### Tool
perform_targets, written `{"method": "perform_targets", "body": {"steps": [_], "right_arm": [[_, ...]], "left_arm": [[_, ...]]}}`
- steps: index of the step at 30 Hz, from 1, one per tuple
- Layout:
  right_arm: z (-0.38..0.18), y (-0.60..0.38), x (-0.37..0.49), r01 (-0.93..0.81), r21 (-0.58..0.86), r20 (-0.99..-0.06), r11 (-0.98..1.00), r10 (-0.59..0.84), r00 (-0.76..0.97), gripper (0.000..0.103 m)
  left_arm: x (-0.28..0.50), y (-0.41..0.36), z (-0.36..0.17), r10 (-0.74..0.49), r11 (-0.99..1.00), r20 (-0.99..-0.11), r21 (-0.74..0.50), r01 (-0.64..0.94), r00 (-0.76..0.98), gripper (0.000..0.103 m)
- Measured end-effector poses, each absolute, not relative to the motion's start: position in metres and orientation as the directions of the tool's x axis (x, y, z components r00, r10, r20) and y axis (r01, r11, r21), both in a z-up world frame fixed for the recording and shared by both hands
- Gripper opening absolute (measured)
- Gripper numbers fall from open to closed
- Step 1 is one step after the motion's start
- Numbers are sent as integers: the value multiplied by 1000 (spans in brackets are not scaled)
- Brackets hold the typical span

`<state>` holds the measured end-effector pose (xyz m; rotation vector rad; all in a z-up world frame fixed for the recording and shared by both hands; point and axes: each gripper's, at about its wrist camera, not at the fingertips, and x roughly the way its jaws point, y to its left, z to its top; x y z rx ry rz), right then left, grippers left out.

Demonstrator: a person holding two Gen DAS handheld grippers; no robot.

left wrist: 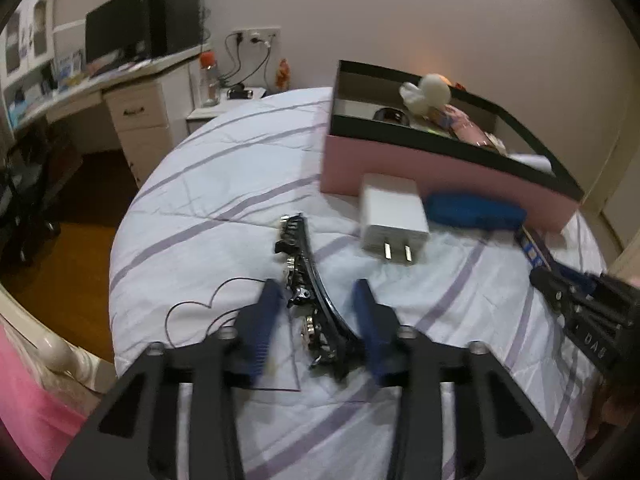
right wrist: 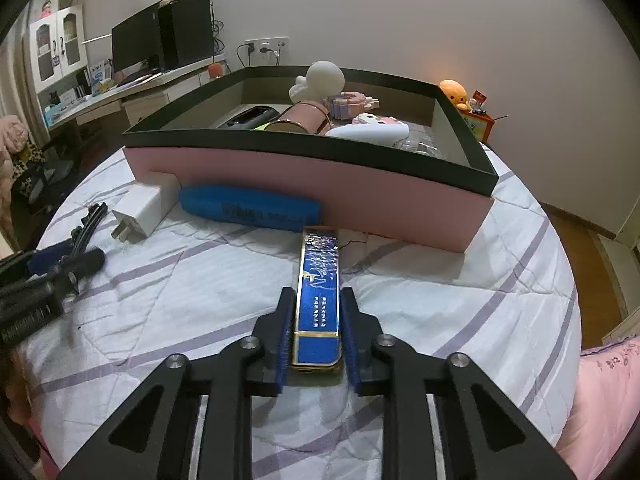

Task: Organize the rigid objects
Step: 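Grasp the black hair clip with left tool while right tool grasps the blue box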

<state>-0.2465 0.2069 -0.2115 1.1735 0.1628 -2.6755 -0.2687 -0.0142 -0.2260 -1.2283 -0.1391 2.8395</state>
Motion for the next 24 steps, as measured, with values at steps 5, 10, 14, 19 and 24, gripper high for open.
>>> {"method": "perform_targets", "body": {"steps": [5, 10, 14, 19, 24], "right_arm": [[-212, 207, -249, 240, -5, -738, -971, -158, -656, 21], [-211, 211, -250, 239, 28, -738, -971, -182, -650, 21], [-210, 214, -250, 235, 55, -741, -970, -197, -642, 21], [-209, 219, -245, 223, 92, -741, -970, -216, -636, 21], [-209, 219, -241, 222, 95, -743, -970, -217, -633, 21]], "left_arm": [[-266, -18, -226, 76, -995, -726, -96, -9, -684, 22], [-264, -17, -224, 104, -993, -727, -111, -34, -679, 20], [-262, -7, -222, 117, -993, -739, -90, -75, -664, 20], [-257, 5, -222, 114, -991, -746, -42, -124, -656, 20], [-260, 5, -225, 115, -991, -740, -42, -125, -663, 20]]}}
